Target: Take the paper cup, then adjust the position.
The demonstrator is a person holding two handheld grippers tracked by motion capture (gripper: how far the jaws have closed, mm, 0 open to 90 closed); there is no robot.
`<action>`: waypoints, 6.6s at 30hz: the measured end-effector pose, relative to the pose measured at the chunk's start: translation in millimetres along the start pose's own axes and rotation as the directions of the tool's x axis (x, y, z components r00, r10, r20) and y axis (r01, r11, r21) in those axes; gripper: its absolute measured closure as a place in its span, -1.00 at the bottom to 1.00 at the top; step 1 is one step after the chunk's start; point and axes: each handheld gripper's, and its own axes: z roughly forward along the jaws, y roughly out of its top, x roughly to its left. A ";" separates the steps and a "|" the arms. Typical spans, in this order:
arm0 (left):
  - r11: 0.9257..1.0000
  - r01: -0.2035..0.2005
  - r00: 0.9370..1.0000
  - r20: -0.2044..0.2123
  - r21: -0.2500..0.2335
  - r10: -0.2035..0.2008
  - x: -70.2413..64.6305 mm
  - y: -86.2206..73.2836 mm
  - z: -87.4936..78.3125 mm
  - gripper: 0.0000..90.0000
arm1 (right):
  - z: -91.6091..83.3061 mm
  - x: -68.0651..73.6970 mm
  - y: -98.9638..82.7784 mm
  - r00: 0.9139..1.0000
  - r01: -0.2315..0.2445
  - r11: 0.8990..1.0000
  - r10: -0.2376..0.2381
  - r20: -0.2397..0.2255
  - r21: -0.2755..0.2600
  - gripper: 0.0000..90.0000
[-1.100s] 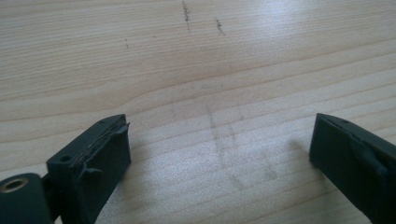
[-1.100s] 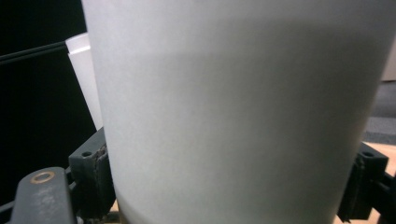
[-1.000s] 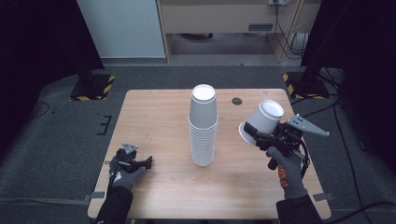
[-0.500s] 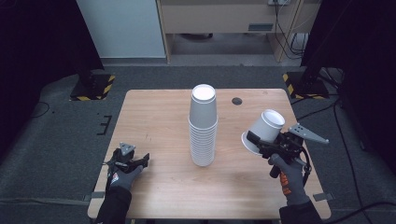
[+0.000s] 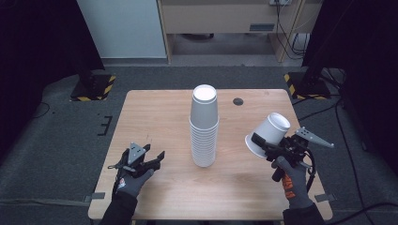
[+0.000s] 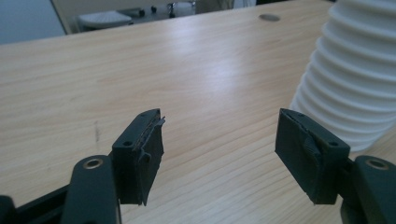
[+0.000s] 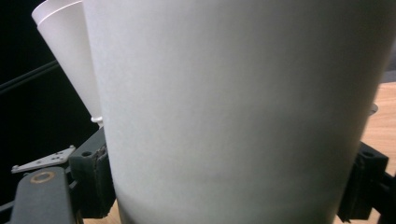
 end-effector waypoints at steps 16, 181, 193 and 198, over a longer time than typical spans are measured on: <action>0.995 -0.067 0.980 0.184 -0.074 0.080 -54.8 12.2 -0.2 -0.27 | -0.9 -6.8 -4.3 0.998 -0.061 0.998 0.061 -0.009 -0.008 -0.66; 0.906 -0.150 0.903 0.317 -0.395 0.289 -201.5 78.2 86.2 0.88 | 15.3 -12.2 -29.3 0.940 -0.312 0.948 0.318 -0.120 0.067 -0.79; 0.911 -0.163 0.889 0.343 -0.379 0.302 -200.6 78.6 76.9 0.89 | 12.2 -19.1 -27.0 0.937 -0.326 0.945 0.328 -0.118 0.029 -0.87; 0.916 -0.167 0.877 0.369 -0.365 0.307 -198.5 77.9 72.9 0.90 | 11.2 -22.7 -26.8 0.939 -0.330 0.944 0.330 -0.099 0.014 -0.86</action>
